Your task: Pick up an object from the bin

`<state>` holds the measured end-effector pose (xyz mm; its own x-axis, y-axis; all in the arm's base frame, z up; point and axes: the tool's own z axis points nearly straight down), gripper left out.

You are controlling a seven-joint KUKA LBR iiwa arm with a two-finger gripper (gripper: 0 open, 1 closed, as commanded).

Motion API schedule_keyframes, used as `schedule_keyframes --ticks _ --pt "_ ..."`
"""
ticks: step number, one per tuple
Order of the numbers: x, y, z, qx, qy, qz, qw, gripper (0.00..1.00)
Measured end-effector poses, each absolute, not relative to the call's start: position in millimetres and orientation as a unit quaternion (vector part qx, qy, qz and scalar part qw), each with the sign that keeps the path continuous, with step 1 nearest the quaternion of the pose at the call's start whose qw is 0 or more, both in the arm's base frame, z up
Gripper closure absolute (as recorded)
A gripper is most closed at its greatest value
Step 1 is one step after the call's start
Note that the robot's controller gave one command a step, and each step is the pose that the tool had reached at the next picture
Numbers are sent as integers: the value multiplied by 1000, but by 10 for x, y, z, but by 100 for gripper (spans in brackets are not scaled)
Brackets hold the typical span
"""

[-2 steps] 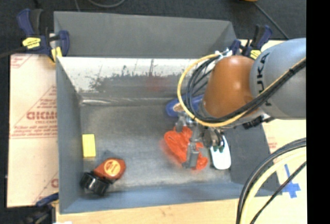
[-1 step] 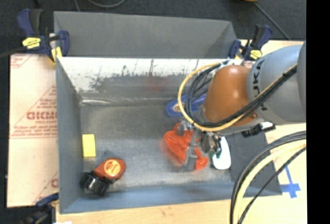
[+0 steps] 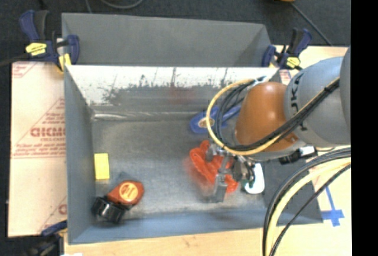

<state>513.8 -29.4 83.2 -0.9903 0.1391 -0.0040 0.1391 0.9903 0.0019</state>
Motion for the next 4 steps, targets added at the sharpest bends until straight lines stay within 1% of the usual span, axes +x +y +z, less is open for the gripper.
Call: schedule_keyframes --ticks 1,2,3,4 --pt "5080 -158 1237 66 998 -1 -4 0" --pt "5122 -153 1610 52 999 -1 4 0" --pt "5437 -131 1176 47 999 -1 6 0" --pt "5397 -147 857 89 996 1 2 0"
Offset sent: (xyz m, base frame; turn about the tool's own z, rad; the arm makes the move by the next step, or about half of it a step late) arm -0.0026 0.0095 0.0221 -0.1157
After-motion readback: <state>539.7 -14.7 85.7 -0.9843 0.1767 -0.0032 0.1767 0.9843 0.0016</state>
